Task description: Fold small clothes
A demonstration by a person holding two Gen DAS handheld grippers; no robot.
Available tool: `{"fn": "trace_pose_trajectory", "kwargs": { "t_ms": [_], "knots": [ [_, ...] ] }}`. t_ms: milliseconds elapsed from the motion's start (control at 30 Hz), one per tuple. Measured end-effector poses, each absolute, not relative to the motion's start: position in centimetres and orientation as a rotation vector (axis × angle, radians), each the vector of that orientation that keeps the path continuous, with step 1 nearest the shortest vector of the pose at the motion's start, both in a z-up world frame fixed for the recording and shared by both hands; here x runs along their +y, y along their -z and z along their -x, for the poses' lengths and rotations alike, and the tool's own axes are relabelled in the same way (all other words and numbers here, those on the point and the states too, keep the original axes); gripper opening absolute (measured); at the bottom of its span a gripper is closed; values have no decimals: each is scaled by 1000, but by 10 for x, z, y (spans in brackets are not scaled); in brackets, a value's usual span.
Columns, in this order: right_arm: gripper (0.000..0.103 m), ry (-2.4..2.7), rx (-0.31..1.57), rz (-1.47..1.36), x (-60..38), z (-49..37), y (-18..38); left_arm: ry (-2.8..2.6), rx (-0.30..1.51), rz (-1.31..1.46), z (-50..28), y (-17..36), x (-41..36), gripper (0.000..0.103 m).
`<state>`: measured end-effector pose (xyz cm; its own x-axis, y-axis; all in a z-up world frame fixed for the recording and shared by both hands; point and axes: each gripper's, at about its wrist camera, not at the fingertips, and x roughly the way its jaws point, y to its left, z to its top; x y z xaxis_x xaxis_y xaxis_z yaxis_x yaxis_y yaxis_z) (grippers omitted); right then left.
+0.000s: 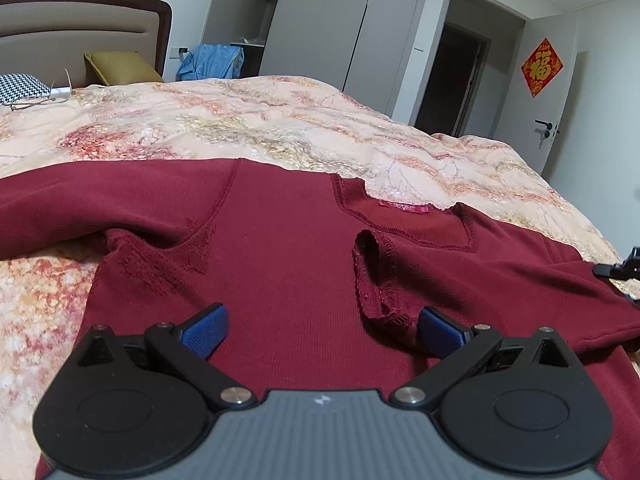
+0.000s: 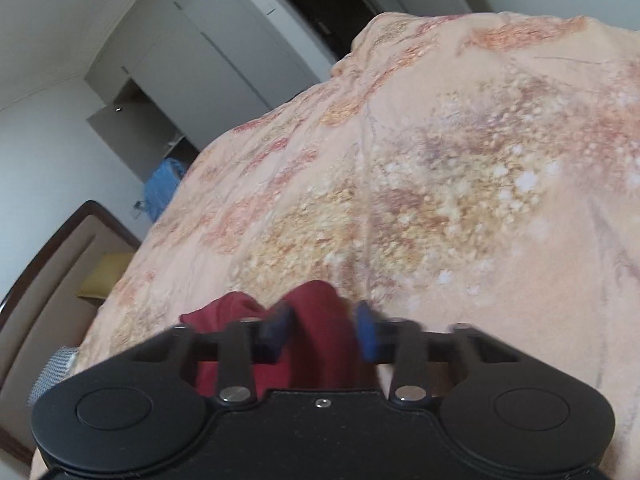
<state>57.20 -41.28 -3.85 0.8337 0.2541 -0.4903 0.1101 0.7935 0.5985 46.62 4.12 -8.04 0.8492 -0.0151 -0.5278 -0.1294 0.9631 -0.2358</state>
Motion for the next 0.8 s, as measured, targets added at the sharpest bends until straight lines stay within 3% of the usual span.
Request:
{"fn": "trace_pose_trajectory", "kwargs": {
  "t_ms": [33,100,267,367,467,633,800],
  "knots": [
    [11,-89,586,-615,-409,-571,34,-60,554,270,-466,81,41,103],
    [8,-99,551,-466,-396,-567,19,-59,551,272,-465,80,41,103],
    [6,31,414,-142,-375,-552,-7,-62,553,261,-465,80,40,103],
    [7,39,484,-106,-372,-559,4,-70,560,242,-466,81,37,103],
    [18,52,511,-144,-380,-557,17,-73,562,235,-467,80,36,103],
    [46,38,504,-253,-398,-521,16,-69,559,243,-467,80,36,103],
    [54,23,469,-167,-397,-460,9,-56,542,265,-464,81,40,103]
  ]
}}
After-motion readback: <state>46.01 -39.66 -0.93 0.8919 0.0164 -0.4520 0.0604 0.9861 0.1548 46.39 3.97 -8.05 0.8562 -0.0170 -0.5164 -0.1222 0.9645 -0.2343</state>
